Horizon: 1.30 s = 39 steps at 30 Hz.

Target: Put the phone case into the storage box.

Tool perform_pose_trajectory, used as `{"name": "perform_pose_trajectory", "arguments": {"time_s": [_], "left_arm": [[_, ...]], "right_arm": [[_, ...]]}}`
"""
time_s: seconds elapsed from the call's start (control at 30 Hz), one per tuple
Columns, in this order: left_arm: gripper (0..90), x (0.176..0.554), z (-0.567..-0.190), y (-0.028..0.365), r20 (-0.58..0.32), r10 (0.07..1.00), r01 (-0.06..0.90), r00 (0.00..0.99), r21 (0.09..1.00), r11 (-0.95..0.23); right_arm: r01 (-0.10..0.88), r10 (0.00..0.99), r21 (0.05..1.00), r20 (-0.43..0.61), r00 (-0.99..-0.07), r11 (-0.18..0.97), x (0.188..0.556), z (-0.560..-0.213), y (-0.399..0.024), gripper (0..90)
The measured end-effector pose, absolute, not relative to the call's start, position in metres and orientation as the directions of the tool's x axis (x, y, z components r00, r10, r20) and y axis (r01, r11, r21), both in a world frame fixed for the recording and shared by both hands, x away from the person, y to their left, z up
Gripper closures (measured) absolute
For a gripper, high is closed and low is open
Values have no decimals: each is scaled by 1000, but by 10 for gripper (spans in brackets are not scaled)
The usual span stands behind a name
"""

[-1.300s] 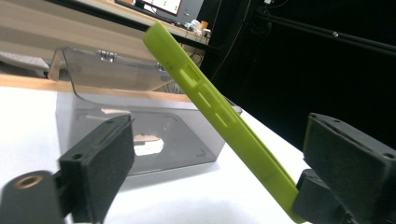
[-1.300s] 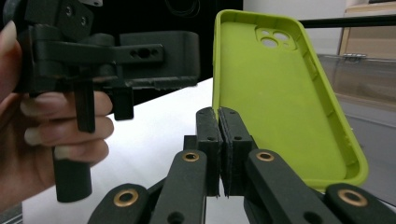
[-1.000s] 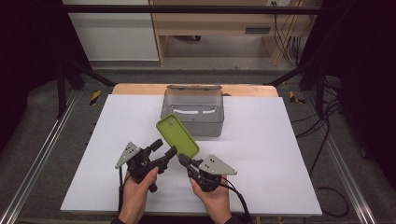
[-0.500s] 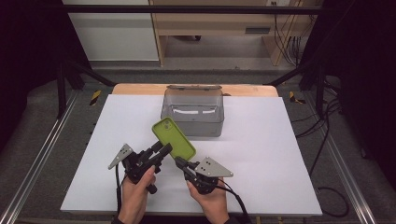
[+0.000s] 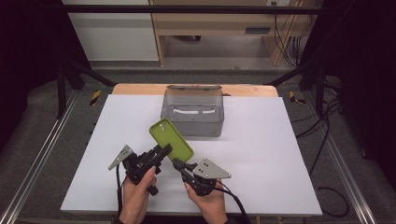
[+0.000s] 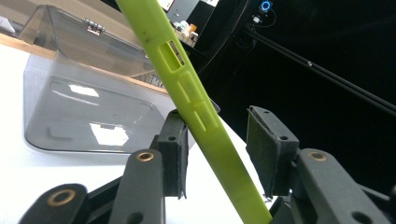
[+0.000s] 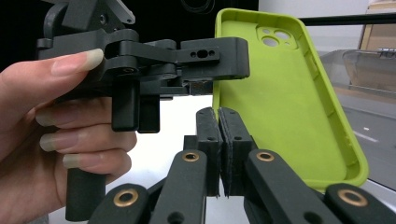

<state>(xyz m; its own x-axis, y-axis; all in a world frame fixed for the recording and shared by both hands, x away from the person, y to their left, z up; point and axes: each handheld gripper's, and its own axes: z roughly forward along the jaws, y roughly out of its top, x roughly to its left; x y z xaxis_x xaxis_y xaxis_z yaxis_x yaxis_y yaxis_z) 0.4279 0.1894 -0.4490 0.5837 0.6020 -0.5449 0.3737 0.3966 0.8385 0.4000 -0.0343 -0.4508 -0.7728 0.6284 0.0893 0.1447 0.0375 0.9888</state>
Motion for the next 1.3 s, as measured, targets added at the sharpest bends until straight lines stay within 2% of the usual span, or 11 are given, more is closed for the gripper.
{"name": "perform_pose_trajectory", "arguments": {"time_s": [0.2, 0.83, 1.3], "left_arm": [[672, 429, -452, 192, -592, 572, 399, 567, 806, 438], [695, 429, -457, 193, -631, 548, 428, 549, 775, 465], [709, 429, -458, 195, -643, 551, 431, 532, 766, 477]], "right_arm": [[147, 628, 988, 92, -773, 37, 400, -452, -32, 878], [158, 617, 987, 100, -781, 39, 399, -455, -27, 878], [192, 619, 981, 148, -772, 5, 399, -459, -22, 878]]}}
